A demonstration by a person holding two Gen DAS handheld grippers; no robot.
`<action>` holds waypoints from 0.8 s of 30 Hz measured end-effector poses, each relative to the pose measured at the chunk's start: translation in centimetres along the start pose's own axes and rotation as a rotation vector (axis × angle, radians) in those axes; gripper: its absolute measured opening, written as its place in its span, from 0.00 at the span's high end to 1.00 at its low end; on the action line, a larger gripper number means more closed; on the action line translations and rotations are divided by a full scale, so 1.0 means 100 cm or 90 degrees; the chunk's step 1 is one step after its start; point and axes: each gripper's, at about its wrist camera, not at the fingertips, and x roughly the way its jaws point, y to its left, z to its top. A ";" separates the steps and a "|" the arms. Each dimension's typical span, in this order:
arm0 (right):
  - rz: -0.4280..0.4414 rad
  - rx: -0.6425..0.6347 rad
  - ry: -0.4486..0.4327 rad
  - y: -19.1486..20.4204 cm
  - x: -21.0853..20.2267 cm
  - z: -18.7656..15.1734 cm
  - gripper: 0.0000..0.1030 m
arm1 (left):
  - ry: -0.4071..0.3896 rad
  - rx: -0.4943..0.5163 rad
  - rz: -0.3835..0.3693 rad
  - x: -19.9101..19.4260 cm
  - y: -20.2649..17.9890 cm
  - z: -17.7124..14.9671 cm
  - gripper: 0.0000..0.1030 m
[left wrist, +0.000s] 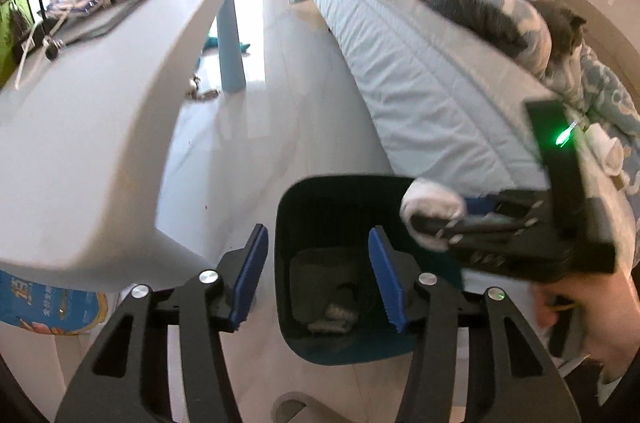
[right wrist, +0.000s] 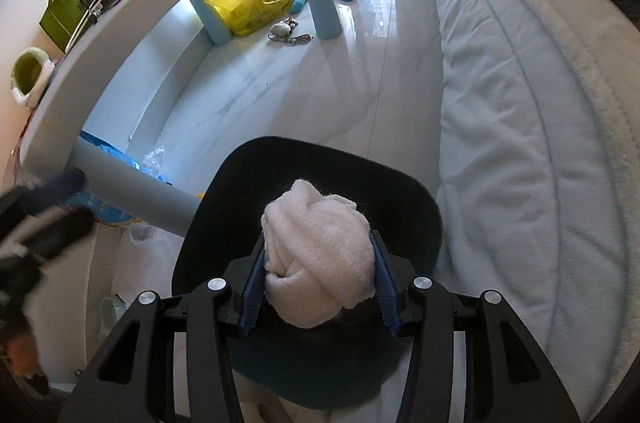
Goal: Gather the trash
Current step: 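Open the right tool over the dark bin to drop the white towel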
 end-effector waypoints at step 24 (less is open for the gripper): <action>-0.023 -0.042 0.083 0.011 0.047 -0.031 0.43 | -0.103 0.009 0.011 -0.073 -0.019 0.036 0.58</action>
